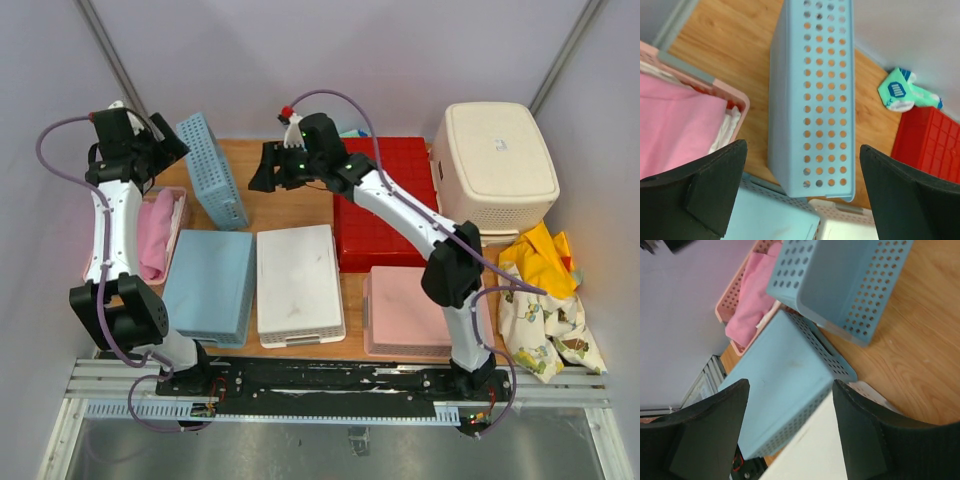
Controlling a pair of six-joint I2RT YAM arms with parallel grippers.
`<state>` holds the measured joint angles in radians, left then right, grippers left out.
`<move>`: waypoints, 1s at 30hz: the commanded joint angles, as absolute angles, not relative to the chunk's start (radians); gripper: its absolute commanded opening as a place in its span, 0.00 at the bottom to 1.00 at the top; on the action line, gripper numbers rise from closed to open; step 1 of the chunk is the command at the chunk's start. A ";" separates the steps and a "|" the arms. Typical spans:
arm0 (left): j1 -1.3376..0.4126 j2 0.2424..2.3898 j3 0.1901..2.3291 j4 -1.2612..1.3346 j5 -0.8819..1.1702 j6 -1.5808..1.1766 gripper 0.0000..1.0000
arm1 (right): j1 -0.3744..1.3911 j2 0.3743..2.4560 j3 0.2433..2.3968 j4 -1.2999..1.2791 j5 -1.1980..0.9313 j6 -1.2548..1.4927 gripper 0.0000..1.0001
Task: Turn the large container upside down
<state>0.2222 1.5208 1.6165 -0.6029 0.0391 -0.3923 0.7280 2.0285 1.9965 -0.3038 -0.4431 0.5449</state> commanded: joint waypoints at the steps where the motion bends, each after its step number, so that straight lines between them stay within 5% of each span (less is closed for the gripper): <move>1: 0.336 1.504 1.480 -0.451 0.335 -0.463 0.99 | 0.761 2.163 2.164 -0.222 -0.446 0.623 0.70; 14: 0.423 1.549 1.221 -0.085 0.657 -0.607 0.99 | 0.779 2.523 2.517 0.021 -0.409 0.798 0.68; 30: 0.412 1.646 1.227 0.014 0.745 -0.667 0.94 | 0.782 2.636 2.564 0.139 -0.407 0.874 0.30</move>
<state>0.4221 1.6371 1.2243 -0.0570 0.6880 -0.6380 0.7666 2.6301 2.5423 0.0879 -0.4145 0.8501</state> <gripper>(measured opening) 0.942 0.354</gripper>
